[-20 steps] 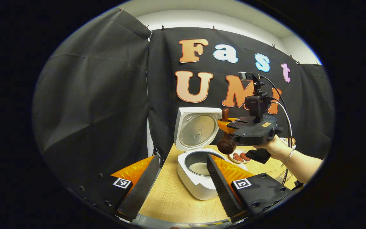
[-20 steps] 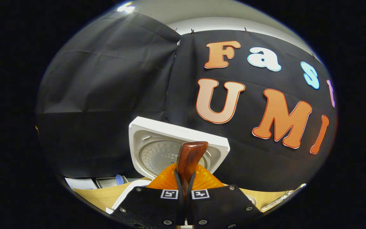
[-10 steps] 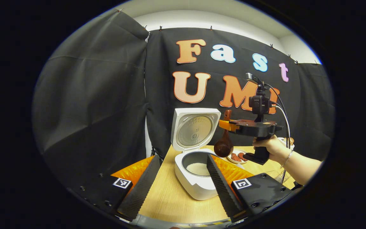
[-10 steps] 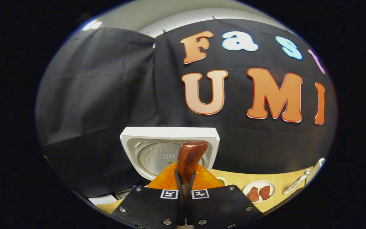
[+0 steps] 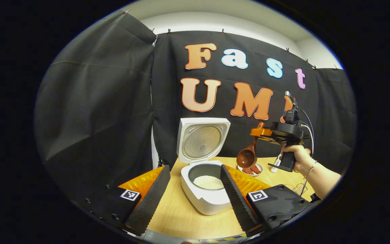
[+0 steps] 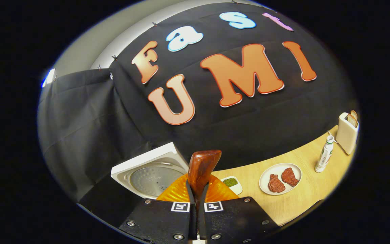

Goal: Close the left gripper, press the button to open the rice cooker; take a wooden spoon from the chopstick holder with the right hand, scoop a spoonful of rice and pour it into the rice cooker, then put the wooden spoon back into the chopstick holder.

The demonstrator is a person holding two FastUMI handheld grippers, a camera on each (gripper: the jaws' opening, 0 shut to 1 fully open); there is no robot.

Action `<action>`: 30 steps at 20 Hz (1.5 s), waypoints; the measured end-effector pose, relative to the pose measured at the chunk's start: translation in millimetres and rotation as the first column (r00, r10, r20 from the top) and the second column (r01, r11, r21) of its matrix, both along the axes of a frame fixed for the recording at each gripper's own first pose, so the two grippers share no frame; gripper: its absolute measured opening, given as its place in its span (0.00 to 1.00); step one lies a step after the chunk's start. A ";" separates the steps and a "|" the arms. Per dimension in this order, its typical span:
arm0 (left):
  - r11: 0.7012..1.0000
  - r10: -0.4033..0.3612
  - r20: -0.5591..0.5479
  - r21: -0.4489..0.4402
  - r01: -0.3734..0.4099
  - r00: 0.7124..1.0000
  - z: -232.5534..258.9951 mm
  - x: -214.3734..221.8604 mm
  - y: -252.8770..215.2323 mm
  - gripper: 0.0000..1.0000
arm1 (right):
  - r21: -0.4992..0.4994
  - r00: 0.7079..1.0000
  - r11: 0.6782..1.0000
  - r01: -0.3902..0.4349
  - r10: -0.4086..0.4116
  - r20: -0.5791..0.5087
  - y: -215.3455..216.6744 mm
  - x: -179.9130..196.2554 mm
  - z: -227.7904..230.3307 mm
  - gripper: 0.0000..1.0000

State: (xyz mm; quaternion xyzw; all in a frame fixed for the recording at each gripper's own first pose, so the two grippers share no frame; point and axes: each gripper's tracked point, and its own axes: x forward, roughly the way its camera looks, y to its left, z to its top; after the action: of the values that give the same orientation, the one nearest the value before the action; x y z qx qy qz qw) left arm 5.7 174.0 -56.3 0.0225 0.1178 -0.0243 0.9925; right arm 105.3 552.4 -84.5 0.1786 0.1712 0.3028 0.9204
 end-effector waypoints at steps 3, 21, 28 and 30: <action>1.000 -0.022 -0.004 -0.009 0.022 1.000 -2.6 -0.2 -12.9 1.00 | 0.027 0.998 0.998 0.052 -0.052 -0.019 -42.0 12.9 3.3 0.01; 0.997 -0.080 -0.010 -0.006 0.080 0.997 -9.0 21.0 -71.6 1.00 | 0.041 0.849 0.849 0.526 -0.522 -0.086 -379.5 9.8 -52.1 0.01; 0.995 -0.100 0.016 0.004 0.100 0.995 2.5 11.3 -90.2 1.00 | -0.006 0.780 0.784 0.620 -0.618 -0.096 -446.1 -16.3 -110.3 0.01; 0.994 -0.105 0.014 0.017 0.104 0.994 2.9 6.6 -93.9 1.00 | -0.014 0.769 0.773 0.635 -0.633 -0.086 -455.6 -19.6 -123.1 0.01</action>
State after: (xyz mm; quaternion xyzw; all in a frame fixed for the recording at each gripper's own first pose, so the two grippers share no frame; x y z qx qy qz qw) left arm 12.2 80.1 -53.4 0.0369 0.1091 -0.0751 0.9905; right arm 85.7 96.9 -207.6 0.2460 0.1377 -0.0317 0.9589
